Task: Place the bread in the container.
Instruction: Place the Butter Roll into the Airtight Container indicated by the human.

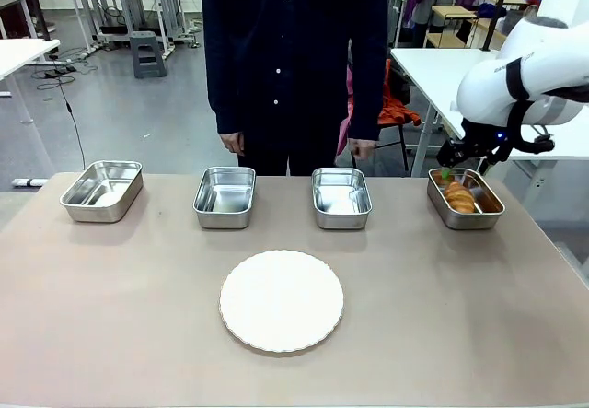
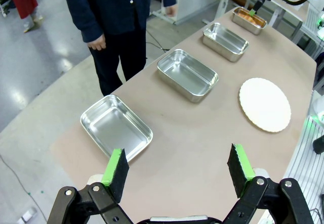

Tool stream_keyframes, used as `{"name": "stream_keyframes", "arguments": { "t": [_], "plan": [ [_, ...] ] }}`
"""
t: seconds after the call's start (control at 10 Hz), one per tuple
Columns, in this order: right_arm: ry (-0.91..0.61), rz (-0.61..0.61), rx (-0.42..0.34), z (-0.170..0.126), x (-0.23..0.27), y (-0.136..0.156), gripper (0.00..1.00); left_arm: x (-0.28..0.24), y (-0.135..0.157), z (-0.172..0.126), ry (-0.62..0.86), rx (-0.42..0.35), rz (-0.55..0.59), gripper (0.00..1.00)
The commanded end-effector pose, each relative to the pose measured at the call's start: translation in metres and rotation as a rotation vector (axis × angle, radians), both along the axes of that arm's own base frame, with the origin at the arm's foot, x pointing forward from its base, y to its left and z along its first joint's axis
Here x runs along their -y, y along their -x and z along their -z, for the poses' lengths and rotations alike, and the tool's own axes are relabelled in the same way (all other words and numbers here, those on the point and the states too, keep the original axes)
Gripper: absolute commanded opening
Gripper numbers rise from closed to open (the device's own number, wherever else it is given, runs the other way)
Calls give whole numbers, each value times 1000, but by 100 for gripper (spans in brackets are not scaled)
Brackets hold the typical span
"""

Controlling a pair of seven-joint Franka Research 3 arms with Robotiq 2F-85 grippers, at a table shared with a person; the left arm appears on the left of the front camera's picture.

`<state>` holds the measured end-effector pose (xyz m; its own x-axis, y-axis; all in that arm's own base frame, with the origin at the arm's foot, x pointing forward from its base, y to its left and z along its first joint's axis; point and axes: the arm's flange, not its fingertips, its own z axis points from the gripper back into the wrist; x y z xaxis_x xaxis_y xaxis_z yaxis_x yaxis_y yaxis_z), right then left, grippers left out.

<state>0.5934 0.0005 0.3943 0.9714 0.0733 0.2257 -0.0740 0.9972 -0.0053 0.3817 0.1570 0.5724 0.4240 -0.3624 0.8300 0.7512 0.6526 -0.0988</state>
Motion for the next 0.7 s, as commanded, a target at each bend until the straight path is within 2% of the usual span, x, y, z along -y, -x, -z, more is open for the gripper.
{"name": "stream_keyframes", "arguments": {
  "t": [0.0,0.3,0.6],
  "plan": [
    [-12,-2,43,-49,-32,60,100,1,1,-1,5,7,2,100],
    [19,-19,88,-78,-78,126,100,1,1,-1,5,7,2,100],
    [2,-30,94,-67,-107,200,100,1,1,-1,5,7,2,100]
  ]
}}
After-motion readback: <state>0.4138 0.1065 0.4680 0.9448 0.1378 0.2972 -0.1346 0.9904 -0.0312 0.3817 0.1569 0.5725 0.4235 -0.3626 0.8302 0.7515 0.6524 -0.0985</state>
